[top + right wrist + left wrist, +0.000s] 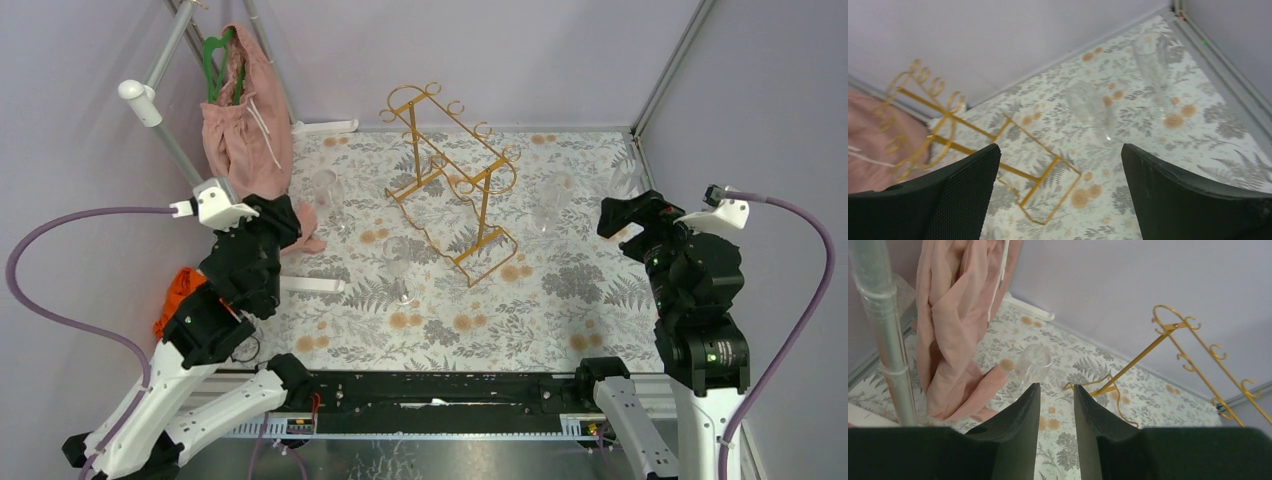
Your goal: Take the wine glass off the wine glass rack
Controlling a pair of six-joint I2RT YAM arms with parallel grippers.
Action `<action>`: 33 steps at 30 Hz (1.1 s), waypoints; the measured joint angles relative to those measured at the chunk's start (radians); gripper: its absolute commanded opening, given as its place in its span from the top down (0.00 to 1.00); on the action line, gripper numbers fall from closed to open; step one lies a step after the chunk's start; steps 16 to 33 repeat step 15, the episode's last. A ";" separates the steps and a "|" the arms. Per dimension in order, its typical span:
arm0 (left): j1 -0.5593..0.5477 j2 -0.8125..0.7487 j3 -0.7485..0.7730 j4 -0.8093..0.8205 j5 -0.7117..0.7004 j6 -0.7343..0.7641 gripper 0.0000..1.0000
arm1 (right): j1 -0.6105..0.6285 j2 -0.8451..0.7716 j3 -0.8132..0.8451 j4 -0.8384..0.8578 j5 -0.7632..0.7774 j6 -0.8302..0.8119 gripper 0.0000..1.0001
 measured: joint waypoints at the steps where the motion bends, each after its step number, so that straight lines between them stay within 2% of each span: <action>1: 0.000 0.005 -0.011 -0.003 -0.011 -0.011 0.59 | 0.000 -0.003 -0.017 -0.001 0.023 -0.009 0.00; 6: 0.000 0.025 -0.049 -0.023 -0.041 -0.054 0.57 | 0.000 -0.017 -0.088 -0.033 0.114 -0.044 0.00; 12: 0.000 0.016 -0.055 -0.033 -0.057 -0.076 0.56 | 0.000 -0.014 -0.091 -0.059 0.172 -0.057 0.00; 33: 0.000 0.002 -0.055 -0.036 -0.061 -0.082 0.53 | 0.000 0.001 -0.091 -0.060 0.174 -0.057 0.00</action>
